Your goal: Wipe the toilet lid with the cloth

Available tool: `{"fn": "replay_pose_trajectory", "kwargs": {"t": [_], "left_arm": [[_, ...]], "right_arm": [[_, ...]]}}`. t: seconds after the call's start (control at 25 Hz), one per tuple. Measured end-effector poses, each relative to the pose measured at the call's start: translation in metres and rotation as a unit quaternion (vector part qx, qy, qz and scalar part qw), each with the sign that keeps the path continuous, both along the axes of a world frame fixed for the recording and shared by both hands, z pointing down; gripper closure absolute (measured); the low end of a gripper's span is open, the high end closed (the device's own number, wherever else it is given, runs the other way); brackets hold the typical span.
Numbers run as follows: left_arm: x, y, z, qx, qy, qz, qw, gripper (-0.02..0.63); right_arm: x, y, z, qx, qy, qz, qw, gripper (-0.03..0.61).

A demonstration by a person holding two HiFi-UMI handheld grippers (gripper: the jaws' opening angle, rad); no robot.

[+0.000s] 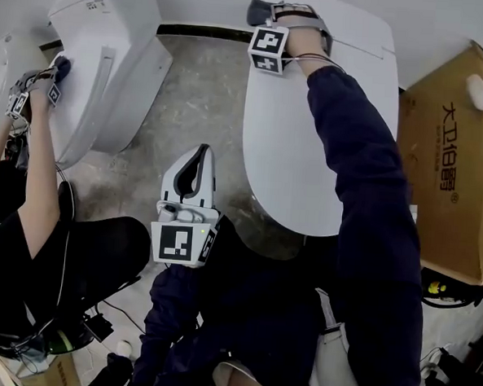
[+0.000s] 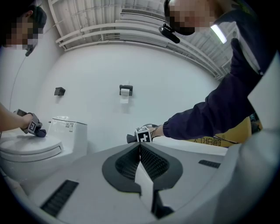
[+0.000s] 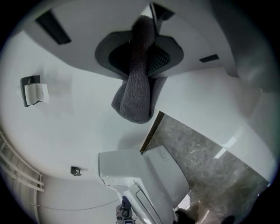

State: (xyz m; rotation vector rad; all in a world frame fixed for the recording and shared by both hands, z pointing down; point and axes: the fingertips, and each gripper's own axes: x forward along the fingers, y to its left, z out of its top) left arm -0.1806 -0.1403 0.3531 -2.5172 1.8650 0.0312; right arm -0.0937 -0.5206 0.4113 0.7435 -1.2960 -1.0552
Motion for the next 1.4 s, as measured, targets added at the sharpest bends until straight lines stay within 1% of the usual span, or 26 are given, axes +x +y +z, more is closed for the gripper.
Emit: {"fn": "replay_pose_trajectory", "kwargs": {"t": [0.08, 0.16, 0.24, 0.32, 0.6, 0.84, 1.16, 1.4], "left_arm": [[0.002, -0.003, 0.001, 0.002, -0.001, 0.002, 1.0000, 0.598], [0.003, -0.003, 0.000, 0.005, 0.001, 0.003, 1.0000, 0.598], [0.002, -0.002, -0.002, 0.007, -0.001, 0.003, 1.0000, 0.598], [0.002, -0.001, -0.005, 0.012, -0.002, 0.003, 0.9999, 0.598], [0.000, 0.007, -0.016, 0.025, -0.001, 0.005, 0.9997, 0.598], [-0.005, 0.014, -0.017, 0.030, 0.006, 0.006, 0.9995, 0.598], [-0.014, 0.016, -0.017, 0.041, 0.014, 0.001, 0.9991, 0.598], [-0.011, 0.013, -0.018, 0.045, 0.010, 0.005, 0.9989, 0.598]], "right_arm": [[0.002, 0.002, 0.004, -0.010, -0.004, 0.003, 1.000, 0.511], [0.003, 0.012, 0.006, -0.032, -0.012, 0.007, 0.999, 0.511], [0.003, 0.028, 0.007, -0.055, -0.014, 0.010, 0.998, 0.511], [0.001, 0.047, 0.009, -0.069, -0.012, 0.007, 0.998, 0.511], [-0.001, 0.122, 0.016, -0.103, -0.016, -0.009, 0.995, 0.511], [-0.003, 0.198, 0.022, -0.135, -0.037, -0.022, 0.990, 0.511], [0.000, 0.282, 0.028, -0.162, -0.028, -0.037, 0.986, 0.511], [0.004, 0.335, 0.035, -0.186, -0.027, -0.052, 0.981, 0.511]]}}
